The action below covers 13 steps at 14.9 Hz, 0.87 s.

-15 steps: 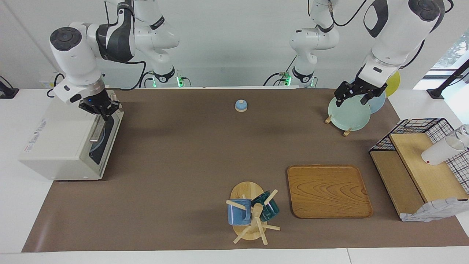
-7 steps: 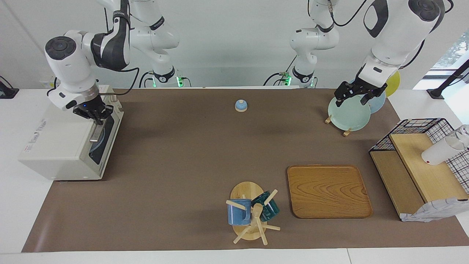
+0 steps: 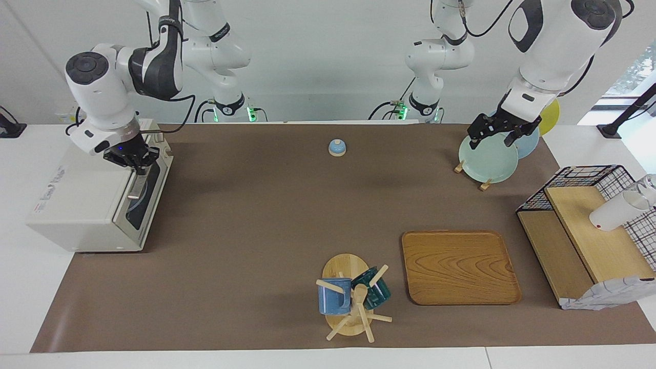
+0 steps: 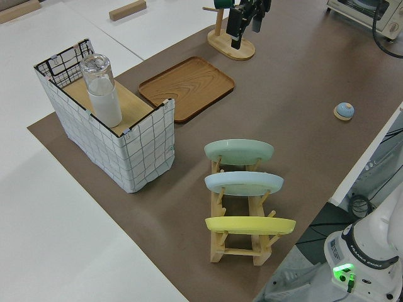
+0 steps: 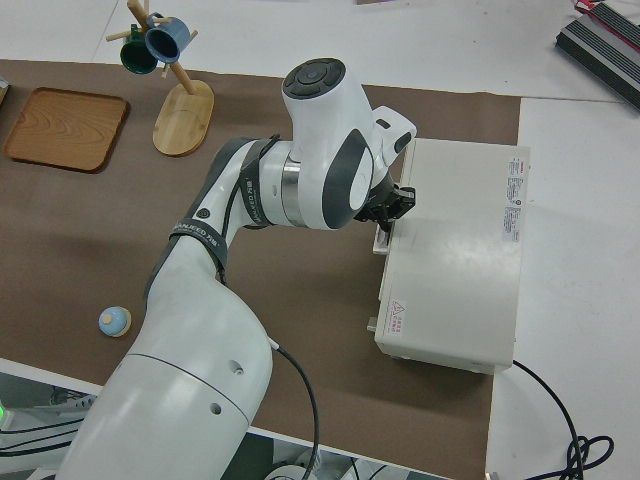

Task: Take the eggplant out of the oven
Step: 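Reach the right gripper into the open toaster oven, then grasp the light blue plate inside the oven with the right gripper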

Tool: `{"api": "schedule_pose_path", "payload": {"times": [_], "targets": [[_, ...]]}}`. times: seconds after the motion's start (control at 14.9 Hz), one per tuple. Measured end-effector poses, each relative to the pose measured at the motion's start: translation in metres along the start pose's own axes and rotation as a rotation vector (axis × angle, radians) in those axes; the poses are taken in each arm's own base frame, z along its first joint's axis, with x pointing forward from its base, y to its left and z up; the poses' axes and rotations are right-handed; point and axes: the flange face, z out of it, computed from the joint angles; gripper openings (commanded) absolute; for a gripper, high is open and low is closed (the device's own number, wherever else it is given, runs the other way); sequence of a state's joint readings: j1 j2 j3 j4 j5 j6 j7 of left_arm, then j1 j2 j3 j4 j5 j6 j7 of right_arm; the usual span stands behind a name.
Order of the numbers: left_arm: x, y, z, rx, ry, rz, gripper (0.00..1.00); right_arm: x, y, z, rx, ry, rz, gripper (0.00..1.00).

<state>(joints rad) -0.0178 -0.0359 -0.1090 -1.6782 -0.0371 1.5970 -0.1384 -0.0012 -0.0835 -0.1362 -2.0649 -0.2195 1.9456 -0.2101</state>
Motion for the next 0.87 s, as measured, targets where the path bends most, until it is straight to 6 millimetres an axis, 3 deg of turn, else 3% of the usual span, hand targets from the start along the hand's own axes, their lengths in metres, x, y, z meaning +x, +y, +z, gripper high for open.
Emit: {"api": "schedule_pose_path", "payload": {"times": [0.2,0.4,0.61,0.87], "targets": [[0.000,0.000,0.000,0.000,0.000,0.000,1.00,0.013,-0.049,0.009,-0.002,0.035,0.001,0.00],[0.000,0.000,0.000,0.000,0.000,0.000,1.00,0.036,-0.107,0.049,-0.001,0.076,0.015,0.00],[0.000,0.000,0.000,0.000,0.000,0.000,1.00,0.046,-0.124,0.081,0.024,0.084,0.029,0.00],[0.000,0.000,0.000,0.000,0.000,0.000,1.00,0.049,-0.124,0.100,0.086,0.078,0.085,0.00]]}}
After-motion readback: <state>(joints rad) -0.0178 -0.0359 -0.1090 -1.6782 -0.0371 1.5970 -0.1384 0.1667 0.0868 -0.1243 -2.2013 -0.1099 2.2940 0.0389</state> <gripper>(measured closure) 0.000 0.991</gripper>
